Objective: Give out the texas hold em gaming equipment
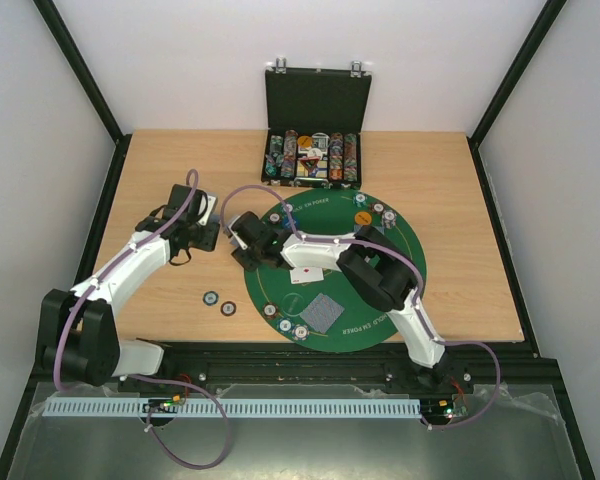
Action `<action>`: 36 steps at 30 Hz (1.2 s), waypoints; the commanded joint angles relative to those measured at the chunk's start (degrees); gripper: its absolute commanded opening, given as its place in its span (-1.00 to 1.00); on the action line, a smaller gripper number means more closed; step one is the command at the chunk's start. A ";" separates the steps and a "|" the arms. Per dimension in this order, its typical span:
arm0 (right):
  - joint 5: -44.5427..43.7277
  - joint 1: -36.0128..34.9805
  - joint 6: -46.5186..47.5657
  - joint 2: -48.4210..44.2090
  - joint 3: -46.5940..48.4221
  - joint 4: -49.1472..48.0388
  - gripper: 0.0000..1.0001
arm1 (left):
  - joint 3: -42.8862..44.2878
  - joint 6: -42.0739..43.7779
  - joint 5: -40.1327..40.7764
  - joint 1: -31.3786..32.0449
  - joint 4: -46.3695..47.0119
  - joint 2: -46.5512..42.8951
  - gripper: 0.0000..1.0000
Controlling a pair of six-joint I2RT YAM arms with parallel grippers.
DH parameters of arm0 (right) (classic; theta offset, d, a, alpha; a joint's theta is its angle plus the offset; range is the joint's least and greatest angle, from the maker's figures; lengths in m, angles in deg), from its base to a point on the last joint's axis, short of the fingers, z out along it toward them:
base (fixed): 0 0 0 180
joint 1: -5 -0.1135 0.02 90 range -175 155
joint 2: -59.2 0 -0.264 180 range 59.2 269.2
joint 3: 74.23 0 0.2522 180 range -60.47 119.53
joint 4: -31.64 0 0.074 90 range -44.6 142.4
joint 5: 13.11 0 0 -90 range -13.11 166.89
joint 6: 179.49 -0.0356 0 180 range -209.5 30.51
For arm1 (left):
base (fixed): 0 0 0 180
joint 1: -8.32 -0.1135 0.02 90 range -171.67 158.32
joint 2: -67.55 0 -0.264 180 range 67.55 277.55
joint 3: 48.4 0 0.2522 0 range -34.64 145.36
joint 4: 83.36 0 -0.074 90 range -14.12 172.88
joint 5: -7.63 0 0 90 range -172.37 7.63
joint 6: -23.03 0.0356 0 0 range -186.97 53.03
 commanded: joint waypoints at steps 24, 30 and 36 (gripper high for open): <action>-6.90 -0.21 1.73 1.62 -1.95 -3.91 -0.73 | 1.49 0.04 -1.22 -0.31 0.32 -2.04 0.16; -5.75 -0.25 0.98 -0.78 -3.18 -5.05 -0.97 | 1.40 0.10 -1.36 -0.33 0.42 -2.29 0.15; -1.94 -0.28 -1.78 -5.63 -6.19 -7.14 -0.97 | 1.40 0.19 -1.39 -0.31 0.53 -2.55 0.15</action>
